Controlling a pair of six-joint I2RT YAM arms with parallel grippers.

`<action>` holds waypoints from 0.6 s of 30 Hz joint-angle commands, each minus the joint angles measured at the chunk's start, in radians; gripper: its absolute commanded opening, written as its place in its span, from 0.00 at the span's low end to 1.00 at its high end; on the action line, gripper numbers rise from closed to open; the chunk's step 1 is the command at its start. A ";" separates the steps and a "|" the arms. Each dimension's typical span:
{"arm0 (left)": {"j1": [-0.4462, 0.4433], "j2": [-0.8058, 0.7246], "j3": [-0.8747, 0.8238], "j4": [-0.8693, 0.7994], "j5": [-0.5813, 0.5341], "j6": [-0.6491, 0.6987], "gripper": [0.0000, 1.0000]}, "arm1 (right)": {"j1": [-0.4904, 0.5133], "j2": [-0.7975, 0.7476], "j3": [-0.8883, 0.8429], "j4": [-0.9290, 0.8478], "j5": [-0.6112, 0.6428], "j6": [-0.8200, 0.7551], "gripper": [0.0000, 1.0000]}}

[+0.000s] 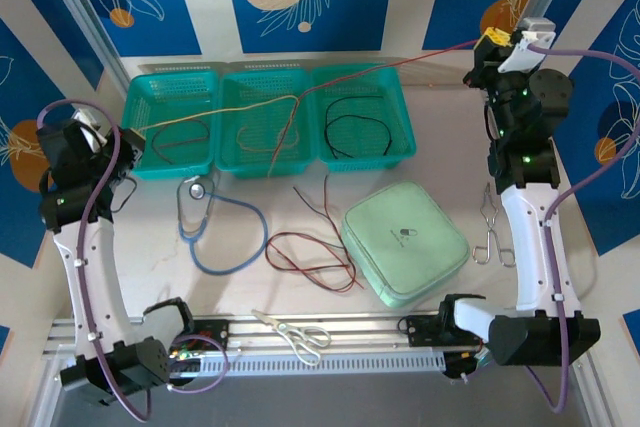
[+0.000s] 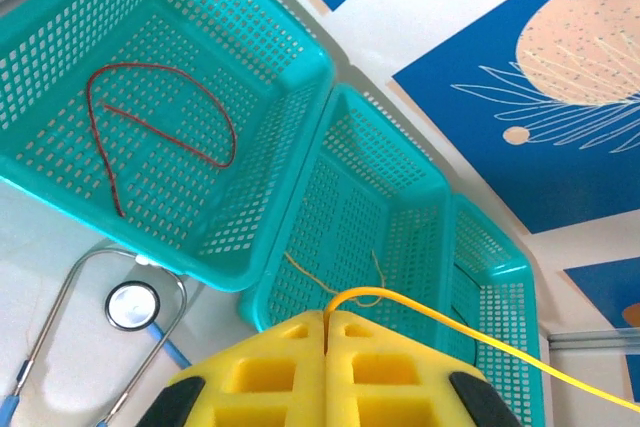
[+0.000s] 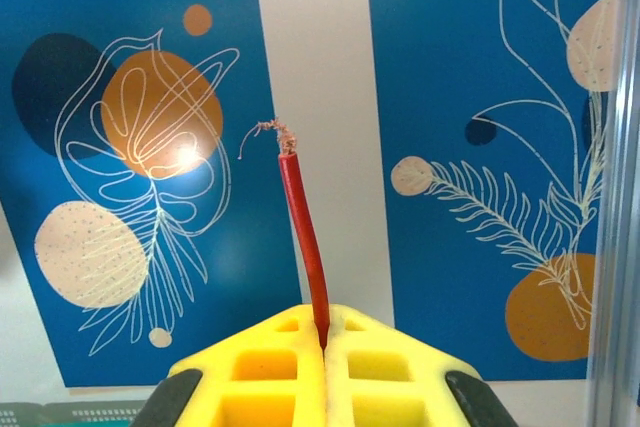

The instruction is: Untangle the cables

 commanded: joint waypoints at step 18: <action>0.154 -0.022 -0.192 0.123 0.087 -0.045 0.00 | -0.082 0.002 0.042 0.057 0.067 -0.039 0.00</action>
